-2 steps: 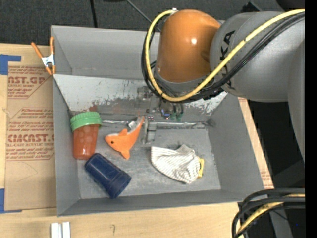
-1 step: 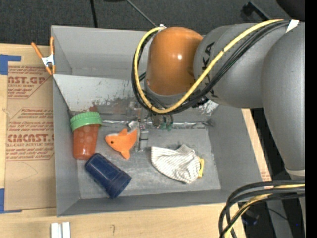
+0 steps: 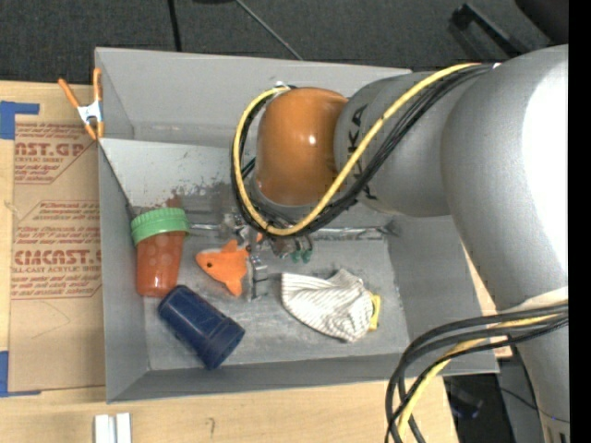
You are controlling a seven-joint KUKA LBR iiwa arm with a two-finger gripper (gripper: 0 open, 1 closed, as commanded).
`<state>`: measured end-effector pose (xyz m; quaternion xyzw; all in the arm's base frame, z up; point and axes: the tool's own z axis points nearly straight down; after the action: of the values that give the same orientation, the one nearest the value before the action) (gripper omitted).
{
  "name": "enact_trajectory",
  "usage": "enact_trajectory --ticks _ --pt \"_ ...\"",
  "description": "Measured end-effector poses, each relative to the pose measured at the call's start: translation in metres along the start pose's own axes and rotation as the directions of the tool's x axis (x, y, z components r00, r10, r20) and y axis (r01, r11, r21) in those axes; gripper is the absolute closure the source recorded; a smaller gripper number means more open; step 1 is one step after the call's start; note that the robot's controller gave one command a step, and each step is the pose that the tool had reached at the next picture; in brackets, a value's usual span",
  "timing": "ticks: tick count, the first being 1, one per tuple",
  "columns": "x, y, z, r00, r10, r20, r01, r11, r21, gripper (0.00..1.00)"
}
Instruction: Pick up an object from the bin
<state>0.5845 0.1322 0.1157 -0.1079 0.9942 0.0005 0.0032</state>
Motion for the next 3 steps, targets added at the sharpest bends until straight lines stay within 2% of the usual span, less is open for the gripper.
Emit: enact_trajectory --ticks 1,2,3 --pt "0.0 0.001 0.014 0.999 -0.04 -0.002 0.04 0.999 0.0 0.0" --pt "0.012 0.007 -0.006 0.923 -0.386 -0.002 0.386 0.923 -0.003 1.0" --pt "0.013 0.007 -0.005 0.922 -0.386 -0.003 0.386 0.922 -0.004 1.0"
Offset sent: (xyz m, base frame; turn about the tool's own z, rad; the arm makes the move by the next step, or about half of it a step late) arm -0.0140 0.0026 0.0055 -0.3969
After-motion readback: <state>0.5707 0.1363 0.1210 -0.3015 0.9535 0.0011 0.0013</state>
